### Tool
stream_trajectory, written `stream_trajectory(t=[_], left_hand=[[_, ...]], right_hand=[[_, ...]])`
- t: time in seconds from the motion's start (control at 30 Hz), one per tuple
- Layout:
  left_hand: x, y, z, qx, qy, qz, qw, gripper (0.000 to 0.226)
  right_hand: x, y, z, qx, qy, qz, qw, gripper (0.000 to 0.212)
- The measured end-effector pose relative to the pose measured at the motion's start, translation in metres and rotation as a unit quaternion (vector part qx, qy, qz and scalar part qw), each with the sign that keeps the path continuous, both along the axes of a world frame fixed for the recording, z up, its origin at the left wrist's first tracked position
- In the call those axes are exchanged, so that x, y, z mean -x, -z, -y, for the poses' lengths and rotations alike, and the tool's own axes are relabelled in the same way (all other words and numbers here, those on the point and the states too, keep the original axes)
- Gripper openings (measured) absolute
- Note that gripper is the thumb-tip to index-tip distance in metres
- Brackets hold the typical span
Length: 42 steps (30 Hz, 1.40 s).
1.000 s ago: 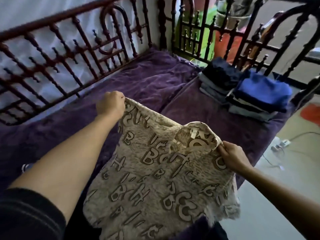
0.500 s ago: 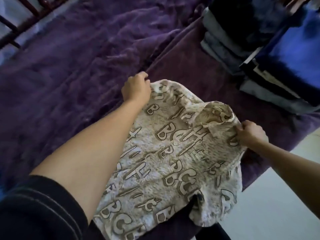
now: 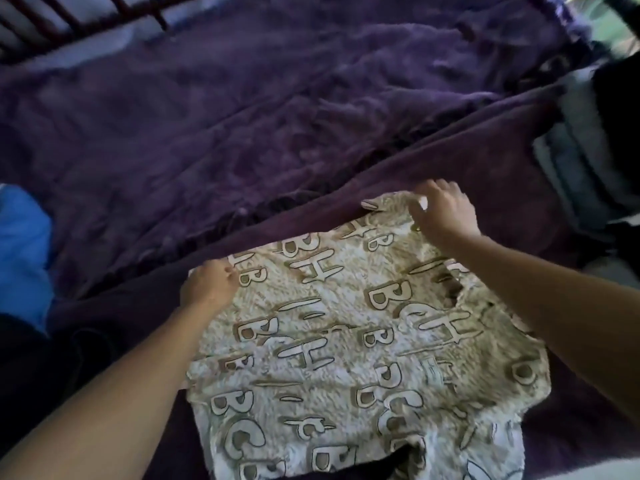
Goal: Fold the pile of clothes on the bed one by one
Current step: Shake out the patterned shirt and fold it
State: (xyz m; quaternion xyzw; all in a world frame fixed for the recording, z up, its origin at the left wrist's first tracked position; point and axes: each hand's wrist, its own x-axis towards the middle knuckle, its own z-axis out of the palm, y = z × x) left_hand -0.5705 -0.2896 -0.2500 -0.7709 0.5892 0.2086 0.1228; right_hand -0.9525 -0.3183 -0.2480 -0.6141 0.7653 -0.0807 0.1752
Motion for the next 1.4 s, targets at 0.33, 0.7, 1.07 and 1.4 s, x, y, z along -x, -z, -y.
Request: stream_trajectory(t=[0.33, 0.7, 1.07, 1.4], left_hand=[[-0.087, 0.087, 0.02, 0.048, -0.311, -0.049, 0.948, 0.055], [-0.103, 0.057, 0.027, 0.07, -0.295, -0.271, 0.913, 0.013], [-0.094, 0.057, 0.049, 0.058, -0.316, -0.321, 0.891, 0.02], [-0.089, 0.102, 0.066, 0.172, -0.331, -0.189, 0.908, 0.027]], right_hand=[[-0.043, 0.056, 0.044, -0.43, -0.037, -0.002, 0.902, 0.032], [-0.038, 0.016, 0.069, -0.199, -0.081, -0.019, 0.976, 0.034], [-0.049, 0.04, 0.034, -0.27, -0.103, -0.222, 0.931, 0.026], [-0.069, 0.02, 0.158, 0.044, -0.105, -0.191, 0.975, 0.053]])
